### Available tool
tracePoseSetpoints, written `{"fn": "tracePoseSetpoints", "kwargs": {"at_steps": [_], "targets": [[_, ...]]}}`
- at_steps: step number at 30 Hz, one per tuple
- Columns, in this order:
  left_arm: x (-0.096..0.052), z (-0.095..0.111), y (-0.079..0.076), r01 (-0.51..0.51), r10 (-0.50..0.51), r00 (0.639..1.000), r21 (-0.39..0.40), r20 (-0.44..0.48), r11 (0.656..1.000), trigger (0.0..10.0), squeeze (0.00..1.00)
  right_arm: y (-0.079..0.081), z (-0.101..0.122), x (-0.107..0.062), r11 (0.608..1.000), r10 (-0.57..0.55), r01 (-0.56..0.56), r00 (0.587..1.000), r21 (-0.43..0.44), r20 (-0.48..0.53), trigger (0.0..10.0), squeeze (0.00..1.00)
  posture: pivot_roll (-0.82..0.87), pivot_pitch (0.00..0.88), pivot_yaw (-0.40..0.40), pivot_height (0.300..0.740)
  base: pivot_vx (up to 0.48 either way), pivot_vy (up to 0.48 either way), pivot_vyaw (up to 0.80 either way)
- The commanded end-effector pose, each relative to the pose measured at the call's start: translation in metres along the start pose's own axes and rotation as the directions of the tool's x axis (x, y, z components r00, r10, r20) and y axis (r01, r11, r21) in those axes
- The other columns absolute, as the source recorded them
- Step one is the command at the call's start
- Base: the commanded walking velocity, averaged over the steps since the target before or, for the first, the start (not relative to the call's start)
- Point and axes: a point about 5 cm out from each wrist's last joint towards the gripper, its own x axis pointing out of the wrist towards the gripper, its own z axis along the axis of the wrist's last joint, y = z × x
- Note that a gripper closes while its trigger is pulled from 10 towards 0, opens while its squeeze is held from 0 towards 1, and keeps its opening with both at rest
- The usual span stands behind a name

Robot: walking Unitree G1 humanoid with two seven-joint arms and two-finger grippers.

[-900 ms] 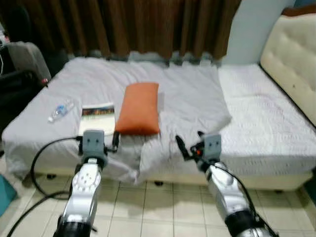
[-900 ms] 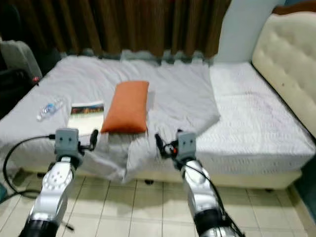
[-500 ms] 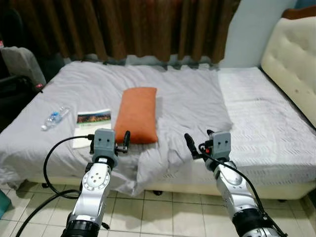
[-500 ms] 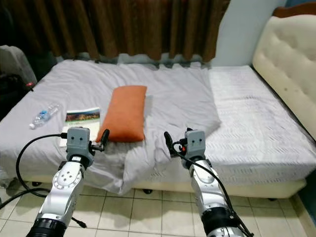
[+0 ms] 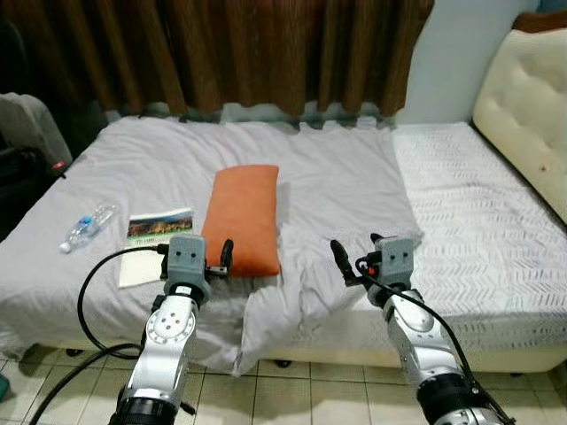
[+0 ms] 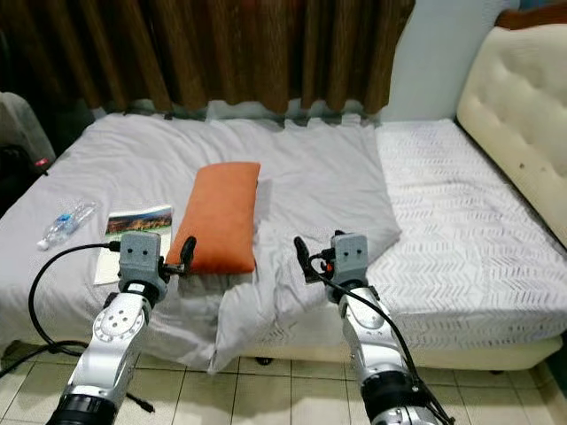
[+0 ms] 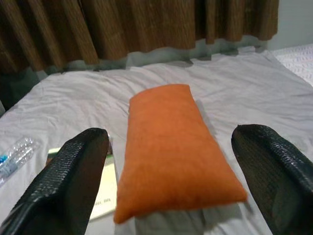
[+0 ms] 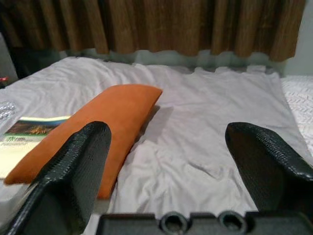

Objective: Clean up the room

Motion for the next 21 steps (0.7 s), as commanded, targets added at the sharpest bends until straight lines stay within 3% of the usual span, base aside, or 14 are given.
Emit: {"fn": "tracePoseSetpoints", "kwargs": {"at_steps": [1,21], "targets": [[-0.0001,0.0004,0.0085,-0.017,0.017,1.000,0.008,-0.004,1.000,10.0,0.00,0.0099,0.0008,0.0025,1.000,0.026,-0.026,1.000,0.006,0.005,10.0,0.00,0.03,0.038,0.014,0.740,0.428,0.000,0.00],[0.0003,-0.0006,0.0100,-0.011,0.011,1.000,0.025,-0.011,1.000,10.0,0.00,0.0135,-0.0012,0.0035,0.999,0.051,-0.051,0.999,-0.001,-0.003,10.0,0.00,0.04,0.018,0.009,0.740,0.426,0.000,0.00]]}}
